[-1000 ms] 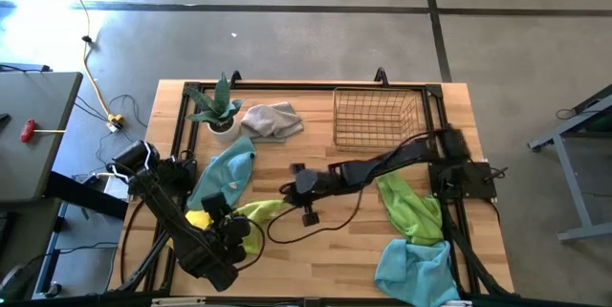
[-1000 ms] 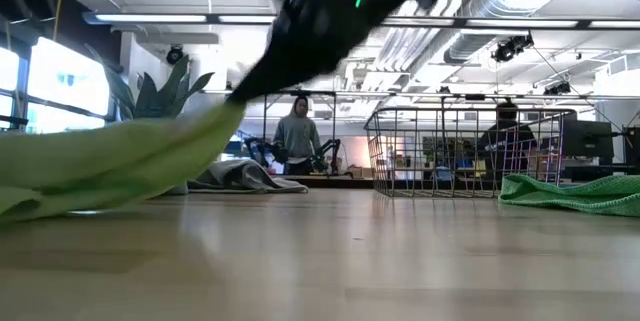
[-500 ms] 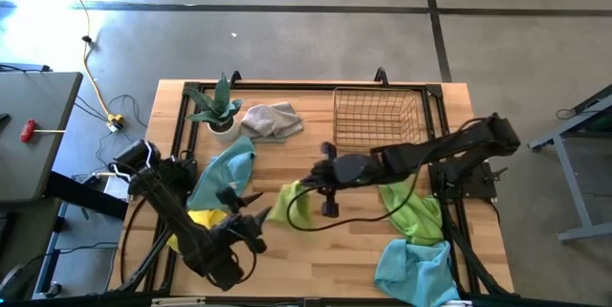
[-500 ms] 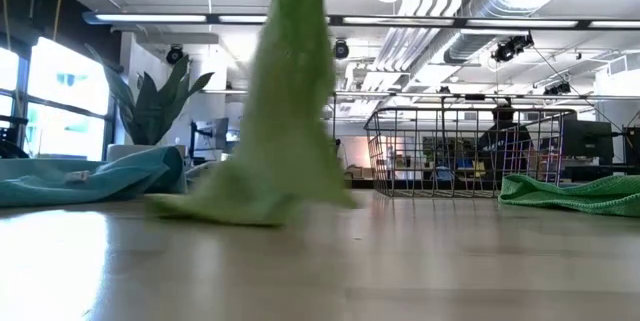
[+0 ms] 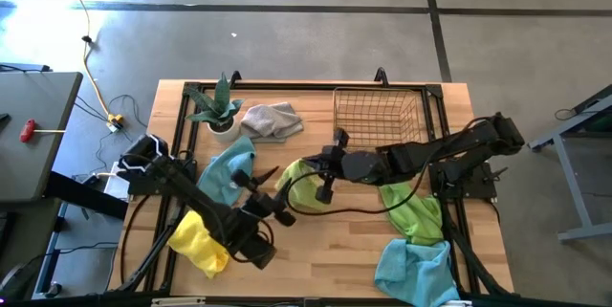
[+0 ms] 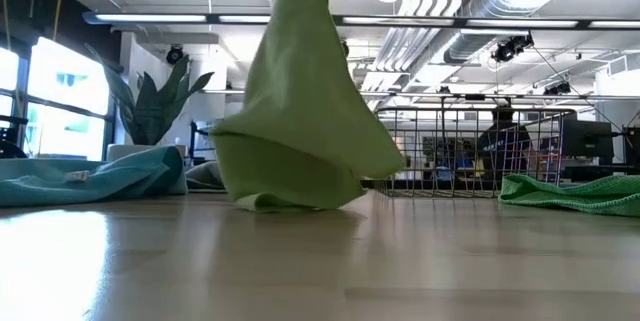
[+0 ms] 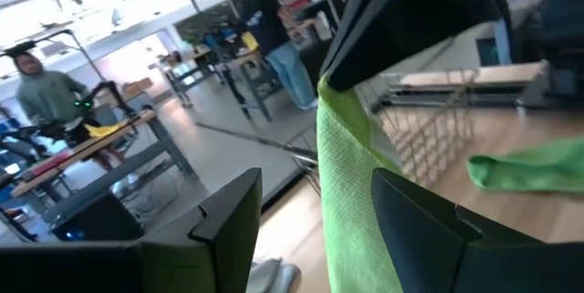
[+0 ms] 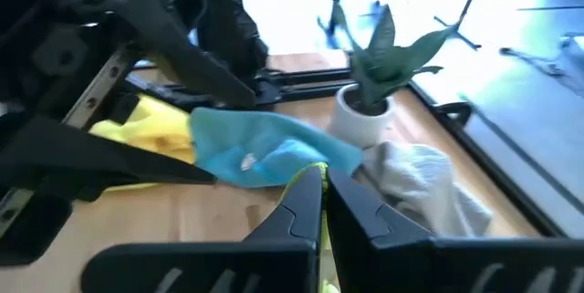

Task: Fold microfiber towels
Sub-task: Fold the light green microfiber towel

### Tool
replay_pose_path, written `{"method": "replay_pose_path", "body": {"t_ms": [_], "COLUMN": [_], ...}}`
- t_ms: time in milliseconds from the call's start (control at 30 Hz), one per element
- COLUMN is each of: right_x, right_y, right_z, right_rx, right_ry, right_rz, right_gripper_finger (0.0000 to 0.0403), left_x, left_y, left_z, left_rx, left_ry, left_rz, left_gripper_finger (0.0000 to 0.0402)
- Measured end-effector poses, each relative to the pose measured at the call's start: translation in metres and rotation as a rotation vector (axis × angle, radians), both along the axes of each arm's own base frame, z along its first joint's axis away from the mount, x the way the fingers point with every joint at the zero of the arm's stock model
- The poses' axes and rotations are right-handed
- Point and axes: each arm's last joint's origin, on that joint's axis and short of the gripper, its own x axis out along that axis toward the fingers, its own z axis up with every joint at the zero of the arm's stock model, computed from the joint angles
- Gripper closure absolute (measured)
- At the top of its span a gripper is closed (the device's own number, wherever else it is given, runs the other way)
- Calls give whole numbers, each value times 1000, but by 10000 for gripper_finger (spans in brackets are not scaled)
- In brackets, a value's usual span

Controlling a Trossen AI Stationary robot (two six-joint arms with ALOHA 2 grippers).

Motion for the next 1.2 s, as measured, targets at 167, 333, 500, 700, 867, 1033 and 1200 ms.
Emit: {"method": "replay_pose_path", "body": {"t_ms": [167, 333, 500, 700, 867, 1033, 1200], "right_x": [0, -1, -7, -20, -37, -52, -59], "right_y": [-2, -2, -11, -32, -52, -65, -64], "right_z": [0, -2, -2, 9, 24, 27, 15], "right_rx": [-94, -197, -107, -122, -49, 42, 130], "right_ry": [21, 71, 94, 98, 66, 70, 165], "right_rz": [-22, 1, -61, -182, -268, -365, -394], "right_gripper_finger": [403, 403, 403, 403, 403, 403, 403], "left_x": [5, 5, 8, 15, 25, 51, 74], "left_y": [5, 4, 8, 14, 21, 25, 31], "left_z": [1, -3, -10, -21, -39, -47, -26], "left_rx": [-4, -88, -251, -339, -420, -454, -293], "left_ry": [-42, 83, 290, 486, 655, 628, 358], "left_rz": [21, -1, -47, -93, -231, -512, -481], "left_gripper_finger": [204, 204, 204, 204, 204, 204, 204]}}
